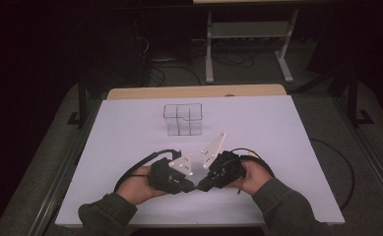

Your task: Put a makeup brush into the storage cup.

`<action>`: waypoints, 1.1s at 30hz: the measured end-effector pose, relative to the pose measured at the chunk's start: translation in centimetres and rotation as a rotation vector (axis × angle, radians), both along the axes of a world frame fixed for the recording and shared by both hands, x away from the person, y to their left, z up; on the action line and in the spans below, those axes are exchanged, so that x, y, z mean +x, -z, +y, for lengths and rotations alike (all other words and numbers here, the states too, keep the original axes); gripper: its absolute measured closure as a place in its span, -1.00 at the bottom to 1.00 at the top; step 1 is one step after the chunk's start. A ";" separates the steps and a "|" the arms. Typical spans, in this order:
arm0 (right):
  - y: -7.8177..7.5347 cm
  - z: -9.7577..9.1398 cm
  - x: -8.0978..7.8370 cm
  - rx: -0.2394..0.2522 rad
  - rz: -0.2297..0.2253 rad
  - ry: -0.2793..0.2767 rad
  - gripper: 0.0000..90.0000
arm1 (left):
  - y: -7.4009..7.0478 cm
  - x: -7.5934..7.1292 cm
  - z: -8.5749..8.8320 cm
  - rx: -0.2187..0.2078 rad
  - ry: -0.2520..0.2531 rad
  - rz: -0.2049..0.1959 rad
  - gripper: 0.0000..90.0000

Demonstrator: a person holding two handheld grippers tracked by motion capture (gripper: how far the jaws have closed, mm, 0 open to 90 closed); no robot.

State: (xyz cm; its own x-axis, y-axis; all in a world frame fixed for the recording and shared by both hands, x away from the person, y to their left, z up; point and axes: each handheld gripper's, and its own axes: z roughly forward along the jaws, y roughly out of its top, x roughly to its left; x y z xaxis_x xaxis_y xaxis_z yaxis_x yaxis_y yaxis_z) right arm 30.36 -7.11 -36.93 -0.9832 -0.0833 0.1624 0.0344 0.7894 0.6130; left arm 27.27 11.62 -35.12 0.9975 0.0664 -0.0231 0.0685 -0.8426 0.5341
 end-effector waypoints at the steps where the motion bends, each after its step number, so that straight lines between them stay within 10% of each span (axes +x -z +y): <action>1: 0.0 0.0 0.0 0.003 0.000 0.002 0.84 | 0.0 0.0 0.0 -0.003 -0.001 -0.001 0.83; 23: -0.2 -1.3 0.1 0.030 -0.025 0.034 0.84 | -0.3 0.1 3.2 -0.101 -0.084 0.032 0.62; 33: -0.3 -1.9 0.1 0.038 -0.027 0.052 0.84 | 0.4 0.1 3.6 -0.081 -0.092 0.039 0.55</action>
State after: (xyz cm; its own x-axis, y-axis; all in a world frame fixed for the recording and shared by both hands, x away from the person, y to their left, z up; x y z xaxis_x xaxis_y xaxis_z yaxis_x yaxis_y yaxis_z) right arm 30.47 -9.00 -36.61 -0.9904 -0.0378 0.1332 0.0574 0.7632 0.6436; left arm 27.36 15.27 -35.55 0.9856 0.1537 -0.0704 0.1651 -0.7859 0.5958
